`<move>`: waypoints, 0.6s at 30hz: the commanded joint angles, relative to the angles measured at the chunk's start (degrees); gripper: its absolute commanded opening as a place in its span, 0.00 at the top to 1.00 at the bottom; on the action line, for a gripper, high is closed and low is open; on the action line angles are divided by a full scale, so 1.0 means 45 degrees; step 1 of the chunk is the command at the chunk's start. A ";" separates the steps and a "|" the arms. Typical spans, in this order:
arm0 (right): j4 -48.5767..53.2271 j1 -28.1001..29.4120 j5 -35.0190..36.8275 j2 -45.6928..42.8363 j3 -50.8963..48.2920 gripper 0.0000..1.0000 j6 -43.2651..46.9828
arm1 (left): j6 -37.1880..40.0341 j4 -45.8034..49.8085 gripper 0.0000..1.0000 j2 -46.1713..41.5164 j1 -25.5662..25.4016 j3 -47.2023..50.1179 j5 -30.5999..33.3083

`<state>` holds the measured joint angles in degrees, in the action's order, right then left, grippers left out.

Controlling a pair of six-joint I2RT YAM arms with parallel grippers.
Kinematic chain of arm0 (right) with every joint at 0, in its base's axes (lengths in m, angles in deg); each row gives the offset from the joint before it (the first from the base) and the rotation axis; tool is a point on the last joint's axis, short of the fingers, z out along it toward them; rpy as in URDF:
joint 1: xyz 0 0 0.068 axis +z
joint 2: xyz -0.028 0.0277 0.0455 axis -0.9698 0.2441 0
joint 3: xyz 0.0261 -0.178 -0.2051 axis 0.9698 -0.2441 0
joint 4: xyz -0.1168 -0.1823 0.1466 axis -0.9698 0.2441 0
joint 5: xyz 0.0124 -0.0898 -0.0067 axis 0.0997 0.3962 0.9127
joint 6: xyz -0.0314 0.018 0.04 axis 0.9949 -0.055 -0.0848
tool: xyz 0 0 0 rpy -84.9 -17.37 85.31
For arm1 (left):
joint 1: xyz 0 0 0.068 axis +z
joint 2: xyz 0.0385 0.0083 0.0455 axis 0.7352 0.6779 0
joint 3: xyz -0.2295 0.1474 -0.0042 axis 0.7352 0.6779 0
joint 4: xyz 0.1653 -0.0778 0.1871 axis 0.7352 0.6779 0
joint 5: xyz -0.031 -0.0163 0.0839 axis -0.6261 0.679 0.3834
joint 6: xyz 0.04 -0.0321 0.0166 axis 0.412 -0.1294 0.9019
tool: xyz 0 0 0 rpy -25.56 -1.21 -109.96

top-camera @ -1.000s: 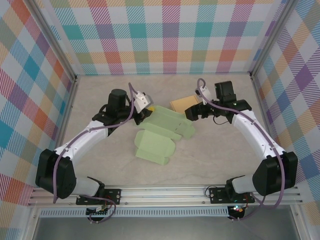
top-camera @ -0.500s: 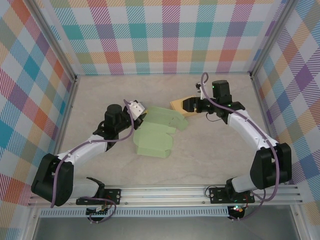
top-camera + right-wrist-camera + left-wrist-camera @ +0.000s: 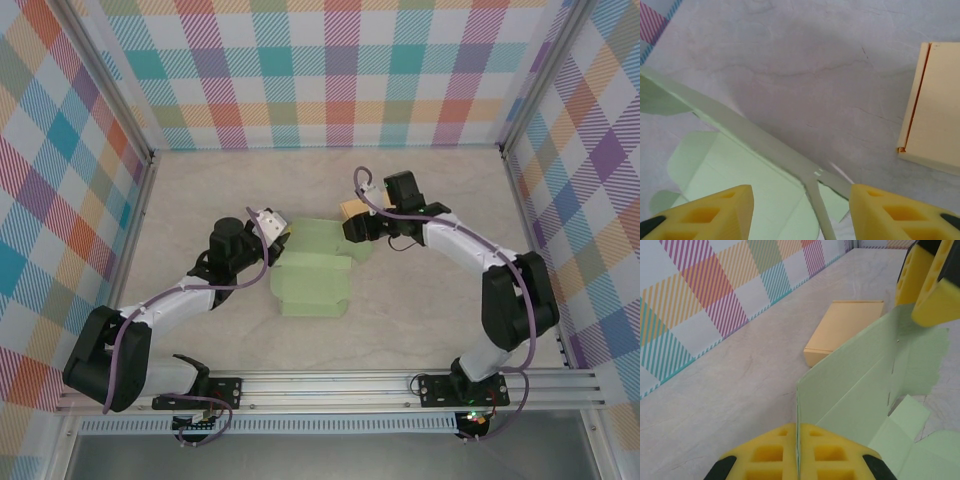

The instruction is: Fold the paper box

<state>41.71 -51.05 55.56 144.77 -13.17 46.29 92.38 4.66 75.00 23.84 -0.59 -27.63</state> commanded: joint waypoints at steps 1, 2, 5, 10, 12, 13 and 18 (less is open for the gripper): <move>0.0219 0.0201 0.0389 0.0331 0.0520 0.50 0.0711 | -0.0128 -0.0210 0.99 0.0053 0.0151 0.0163 0.0194; 0.0176 0.0263 0.0450 0.0411 0.0520 0.52 0.0722 | -0.0136 -0.0143 0.99 0.0088 0.0141 0.0173 0.0159; 0.0119 0.0300 0.0522 0.0599 0.0608 0.70 0.0879 | -0.0139 0.0281 0.94 0.0133 0.0151 0.0057 -0.0049; 0.0695 0.0544 0.0795 0.0858 0.1026 0.95 0.2401 | 0.0621 0.2702 0.71 0.0061 0.0141 -0.0854 -0.0547; 0.1082 0.0734 0.0959 0.0960 0.1301 0.96 0.3244 | 0.1157 0.3642 0.58 -0.0068 0.0141 -0.1327 -0.0540; 0.1353 0.0818 0.1061 0.1008 0.1493 0.97 0.3595 | 0.1485 0.4225 0.56 -0.0120 0.0146 -0.1651 -0.0486; 0.2297 0.1048 0.1065 0.1186 0.2148 0.98 0.4851 | 0.3185 0.6712 0.55 0.0160 0.0143 -0.3624 -0.0560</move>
<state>48.42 -46.88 60.56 149.64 -5.85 61.96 100.78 26.80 75.29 23.99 -12.04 -28.94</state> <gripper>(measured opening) 0.066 0.450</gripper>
